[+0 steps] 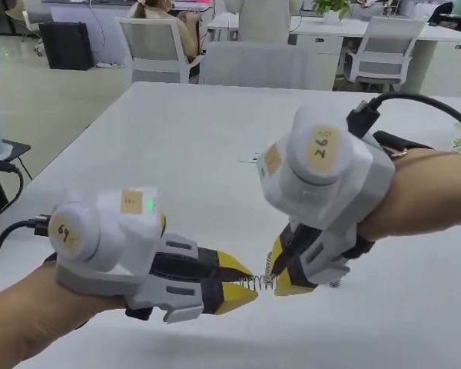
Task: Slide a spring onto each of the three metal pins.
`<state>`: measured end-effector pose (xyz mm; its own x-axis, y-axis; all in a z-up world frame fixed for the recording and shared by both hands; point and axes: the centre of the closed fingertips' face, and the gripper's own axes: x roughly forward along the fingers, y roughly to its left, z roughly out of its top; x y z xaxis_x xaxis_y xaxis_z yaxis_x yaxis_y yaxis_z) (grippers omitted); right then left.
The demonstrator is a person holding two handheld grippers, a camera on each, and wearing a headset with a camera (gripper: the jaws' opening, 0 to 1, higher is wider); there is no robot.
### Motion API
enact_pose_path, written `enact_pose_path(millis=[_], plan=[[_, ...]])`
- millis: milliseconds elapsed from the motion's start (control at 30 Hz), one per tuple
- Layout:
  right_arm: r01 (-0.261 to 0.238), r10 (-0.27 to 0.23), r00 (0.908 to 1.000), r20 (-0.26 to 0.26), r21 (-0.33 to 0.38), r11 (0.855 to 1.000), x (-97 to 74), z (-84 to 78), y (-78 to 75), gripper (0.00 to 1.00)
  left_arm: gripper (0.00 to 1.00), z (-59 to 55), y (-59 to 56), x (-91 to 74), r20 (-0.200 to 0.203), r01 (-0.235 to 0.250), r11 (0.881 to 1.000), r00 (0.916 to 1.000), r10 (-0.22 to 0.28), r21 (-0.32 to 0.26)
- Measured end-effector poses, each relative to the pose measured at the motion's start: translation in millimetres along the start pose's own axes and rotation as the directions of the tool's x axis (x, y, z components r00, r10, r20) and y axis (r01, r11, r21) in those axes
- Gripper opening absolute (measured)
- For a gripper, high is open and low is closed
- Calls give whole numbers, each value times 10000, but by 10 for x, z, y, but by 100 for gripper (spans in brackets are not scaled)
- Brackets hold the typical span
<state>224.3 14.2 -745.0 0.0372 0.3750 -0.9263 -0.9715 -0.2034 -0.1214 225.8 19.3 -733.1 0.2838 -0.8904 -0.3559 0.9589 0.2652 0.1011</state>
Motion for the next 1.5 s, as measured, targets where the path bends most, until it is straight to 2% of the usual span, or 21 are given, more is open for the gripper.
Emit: enact_pose_path(millis=[667, 967, 1500], plan=[[54, -60, 9996, -277, -220, 9997, -53, 50, 28, 8, 2, -55, -20, 17, -109, 119, 9999, 9999, -119, -69], [221, -222, 9997, -66, -187, 9996, -137, 122, -1, 8, 2, -40, 5, 7, -37, 0, 10000, 10000, 0, -41], [314, -308, 9994, 145, -402, 9987, -189, 256, -7, 8, 2, -35, 22, -35, 48, -150, 9999, 9999, 150, -44]])
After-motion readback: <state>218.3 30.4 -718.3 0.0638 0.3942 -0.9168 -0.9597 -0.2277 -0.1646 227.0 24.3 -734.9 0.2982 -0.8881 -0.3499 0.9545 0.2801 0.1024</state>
